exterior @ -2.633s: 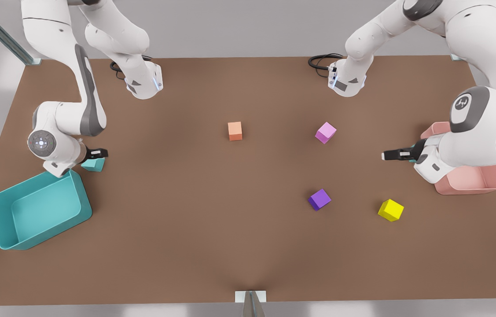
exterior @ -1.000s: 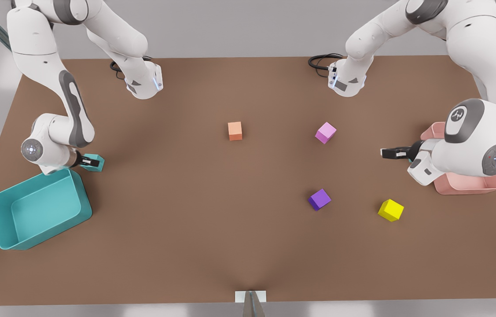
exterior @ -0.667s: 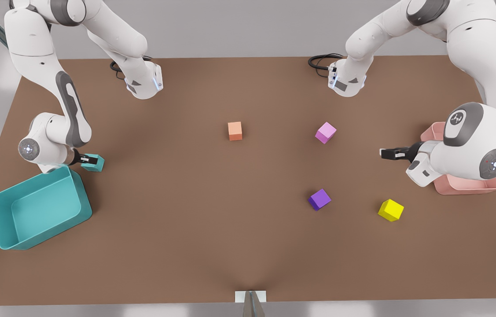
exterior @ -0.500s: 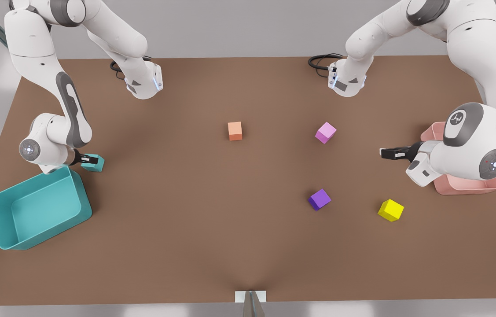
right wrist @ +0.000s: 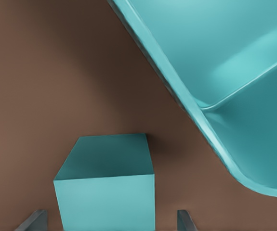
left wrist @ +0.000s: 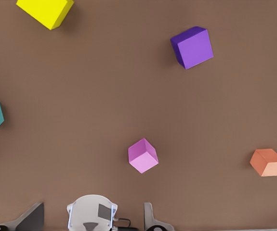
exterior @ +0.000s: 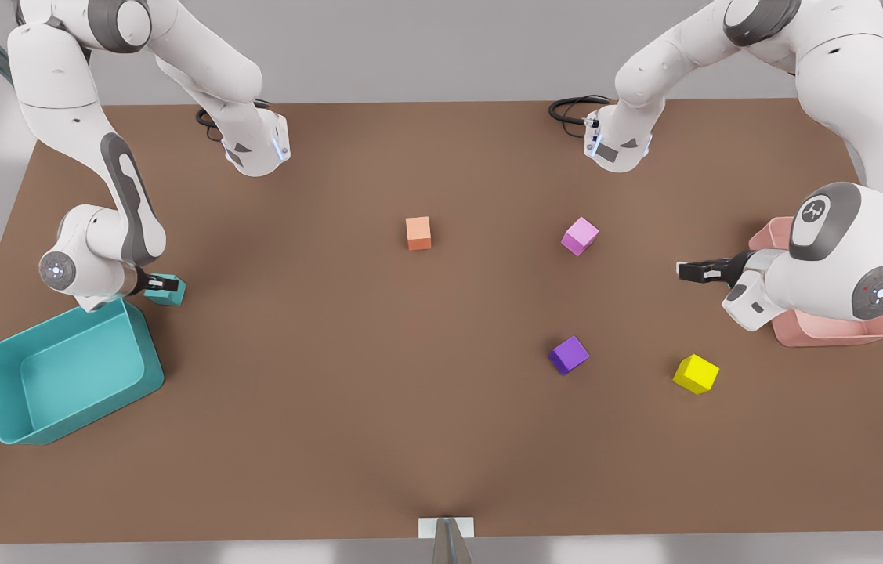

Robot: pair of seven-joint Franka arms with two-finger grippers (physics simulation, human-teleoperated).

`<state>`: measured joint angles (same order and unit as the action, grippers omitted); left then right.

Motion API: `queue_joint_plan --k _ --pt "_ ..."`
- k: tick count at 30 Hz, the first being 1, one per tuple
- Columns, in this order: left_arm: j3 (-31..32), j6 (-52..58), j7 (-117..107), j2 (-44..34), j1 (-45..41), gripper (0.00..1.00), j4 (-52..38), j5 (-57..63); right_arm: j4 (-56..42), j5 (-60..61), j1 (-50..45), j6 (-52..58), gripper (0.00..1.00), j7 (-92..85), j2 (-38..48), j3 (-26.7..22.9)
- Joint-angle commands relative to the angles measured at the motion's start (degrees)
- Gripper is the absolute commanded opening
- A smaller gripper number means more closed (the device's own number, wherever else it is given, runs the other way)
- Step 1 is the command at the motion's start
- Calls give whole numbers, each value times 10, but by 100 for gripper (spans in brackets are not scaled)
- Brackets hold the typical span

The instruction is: Stack the two blue cubes on top of each other

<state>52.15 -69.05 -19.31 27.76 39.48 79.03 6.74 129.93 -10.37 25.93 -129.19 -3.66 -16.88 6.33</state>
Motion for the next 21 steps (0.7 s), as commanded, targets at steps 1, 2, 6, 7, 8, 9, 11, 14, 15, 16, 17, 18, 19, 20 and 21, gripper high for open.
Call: queue_joint_plan --k 1,2,6,7,8,9,11,14,15,16,17,18,19,20,21 --pt "1 1 0 -1 0 100 0 0 0 1 0 0 100 -18 -3 0" --pt "1 1 1 -1 0 100 0 0 0 1 0 0 100 -18 -3 0" --pt "1 1 0 -1 0 100 0 -1 -1 0 -1 0 100 -18 -5 1" --pt "1 1 0 -1 1 100 0 0 -1 0 -1 0 100 -18 -6 1" --pt "1 1 0 -1 0 100 0 0 -2 0 -1 0 100 -18 -7 1" --pt "1 1 0 -1 1 100 0 0 -2 0 -1 0 100 -18 -9 1" --pt "1 1 0 -1 0 100 0 0 -2 0 -1 0 100 -18 -11 1" --pt "0 1 1 0 1 100 0 0 -3 0 -1 -3 100 -18 -18 1" --pt "0 1 0 0 1 100 1 -1 -3 0 -1 -4 100 -17 -20 1" --pt "0 1 1 5 1 100 0 0 -4 0 -1 -4 100 -17 -27 1" --pt "0 1 0 5 1 100 0 0 -4 1 -1 -4 100 -17 -28 1" --pt "0 1 0 5 1 100 0 0 -3 1 -1 -4 100 -17 -29 1" --pt "0 1 0 5 1 100 0 0 -3 1 -1 -4 100 -17 -33 1" --pt "1 2 1 5 4 100 0 0 -3 1 -1 -4 100 -17 -34 1" --pt "1 6 0 5 3 100 0 0 -4 1 -1 -4 100 -17 -40 1"
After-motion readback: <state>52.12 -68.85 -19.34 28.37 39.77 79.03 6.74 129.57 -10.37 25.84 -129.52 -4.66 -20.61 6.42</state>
